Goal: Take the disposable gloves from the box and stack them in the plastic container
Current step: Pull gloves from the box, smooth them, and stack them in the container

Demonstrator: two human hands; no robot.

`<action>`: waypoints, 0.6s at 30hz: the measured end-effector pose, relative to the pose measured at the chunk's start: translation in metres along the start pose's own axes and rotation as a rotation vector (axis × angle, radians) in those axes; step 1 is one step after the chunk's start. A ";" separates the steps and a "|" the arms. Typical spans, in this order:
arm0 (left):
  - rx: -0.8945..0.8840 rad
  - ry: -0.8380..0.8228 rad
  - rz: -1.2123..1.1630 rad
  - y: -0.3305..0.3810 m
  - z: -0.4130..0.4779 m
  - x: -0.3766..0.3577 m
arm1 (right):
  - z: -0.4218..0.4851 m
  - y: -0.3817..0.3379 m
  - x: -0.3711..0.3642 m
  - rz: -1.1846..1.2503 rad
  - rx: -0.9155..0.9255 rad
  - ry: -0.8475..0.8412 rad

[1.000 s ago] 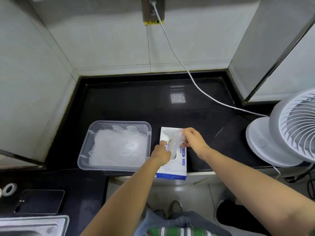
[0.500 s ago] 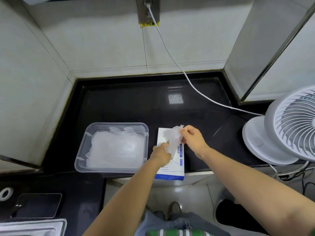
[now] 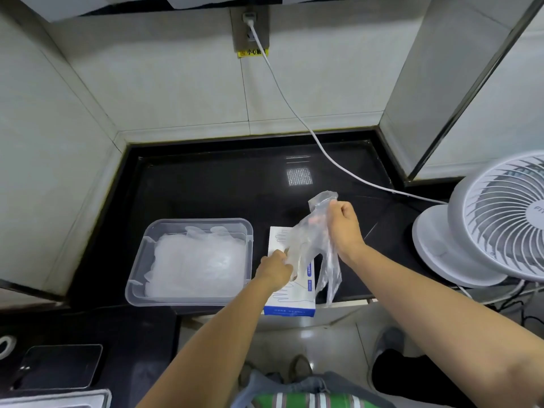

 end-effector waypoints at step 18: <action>-0.245 0.445 -0.889 -0.001 -0.007 0.093 | -0.027 -0.026 -0.047 0.085 -0.030 -0.439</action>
Point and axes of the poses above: each hand's wrist, its own z-axis towards the middle knuckle, its own x-axis out of the back of the hand, y = z × x, the point moved 1 cm from there along z, towards the middle knuckle, and after that the axes turned 6 degrees about y, right-handed, at the moved point
